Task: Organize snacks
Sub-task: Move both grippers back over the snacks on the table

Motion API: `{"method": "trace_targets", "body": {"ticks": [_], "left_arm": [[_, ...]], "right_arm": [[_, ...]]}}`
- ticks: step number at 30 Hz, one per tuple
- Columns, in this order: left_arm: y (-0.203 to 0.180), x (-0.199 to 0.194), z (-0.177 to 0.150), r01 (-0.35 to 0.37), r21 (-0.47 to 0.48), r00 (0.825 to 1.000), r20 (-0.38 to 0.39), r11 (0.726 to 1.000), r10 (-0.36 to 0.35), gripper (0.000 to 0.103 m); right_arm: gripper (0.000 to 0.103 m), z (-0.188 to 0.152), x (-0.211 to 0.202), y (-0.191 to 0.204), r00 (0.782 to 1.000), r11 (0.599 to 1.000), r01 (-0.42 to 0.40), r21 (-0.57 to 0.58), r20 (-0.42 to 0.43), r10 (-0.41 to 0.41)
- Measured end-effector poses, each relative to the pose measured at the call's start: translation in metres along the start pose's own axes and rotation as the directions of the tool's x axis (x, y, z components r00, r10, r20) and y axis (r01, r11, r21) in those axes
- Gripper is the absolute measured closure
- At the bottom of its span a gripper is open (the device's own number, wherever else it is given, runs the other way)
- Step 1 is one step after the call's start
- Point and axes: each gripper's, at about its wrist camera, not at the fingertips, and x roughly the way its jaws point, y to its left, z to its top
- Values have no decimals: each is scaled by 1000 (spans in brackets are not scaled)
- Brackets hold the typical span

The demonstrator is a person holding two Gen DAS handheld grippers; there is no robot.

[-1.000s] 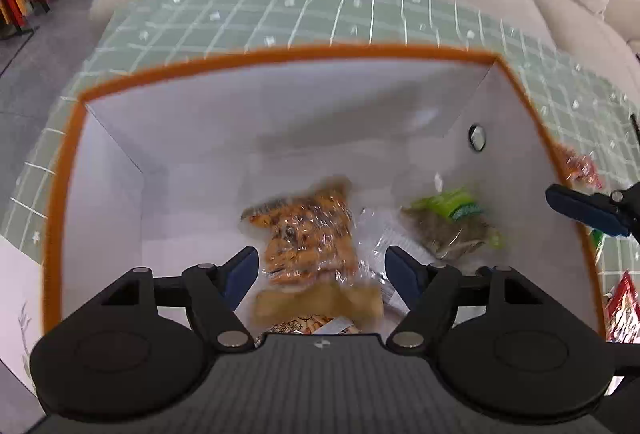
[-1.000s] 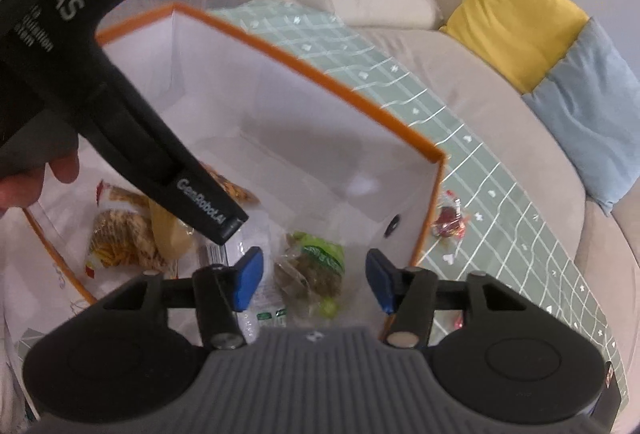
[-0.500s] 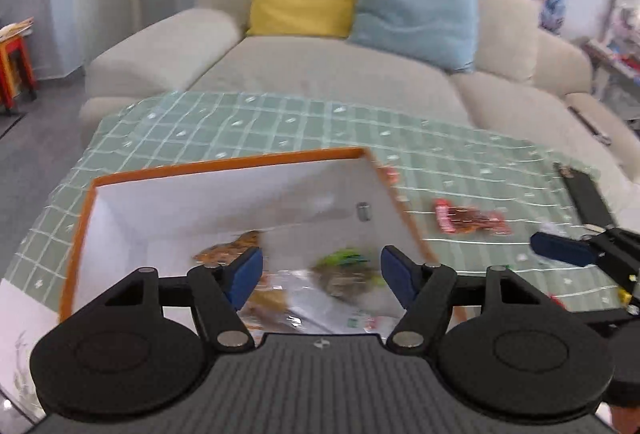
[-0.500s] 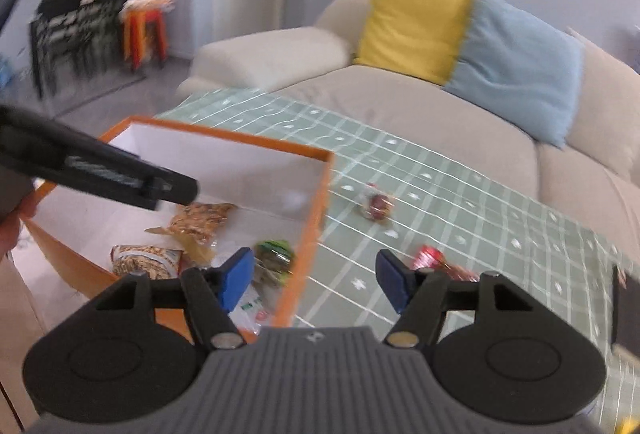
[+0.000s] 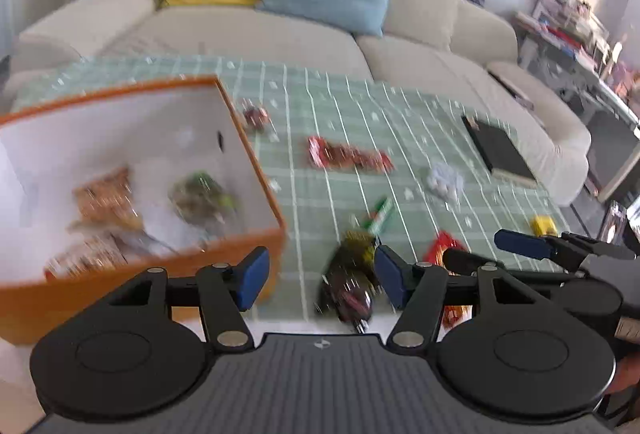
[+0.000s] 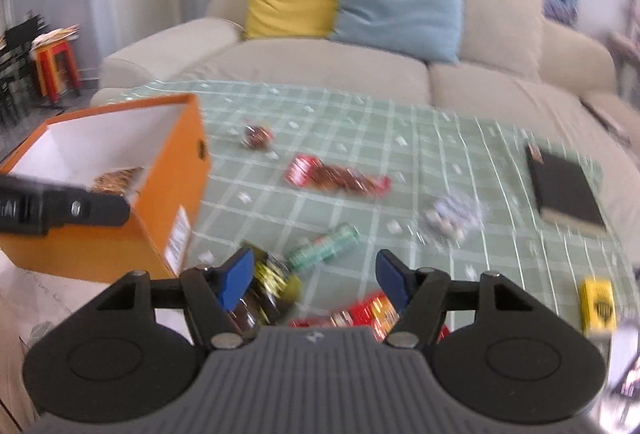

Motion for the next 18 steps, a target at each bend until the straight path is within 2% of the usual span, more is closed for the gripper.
{"method": "trace_targets", "body": {"ticks": [5, 10, 14, 18], "left_arm": [[-15, 18, -21, -14, 57, 998, -57, 998, 17, 32], [-21, 28, -36, -20, 85, 997, -76, 996, 26, 30], [-23, 37, -40, -26, 83, 996, -81, 996, 33, 24], [-30, 48, -39, -20, 104, 996, -86, 994, 29, 21]], "right_arm": [[37, -30, 7, -27, 994, 994, 64, 93, -95, -55], [30, -47, 16, -53, 981, 969, 115, 216, -177, -77], [26, -55, 26, -61, 976, 963, 115, 245, -210, -63], [25, -57, 34, -65, 973, 955, 96, 279, -228, -31]]}}
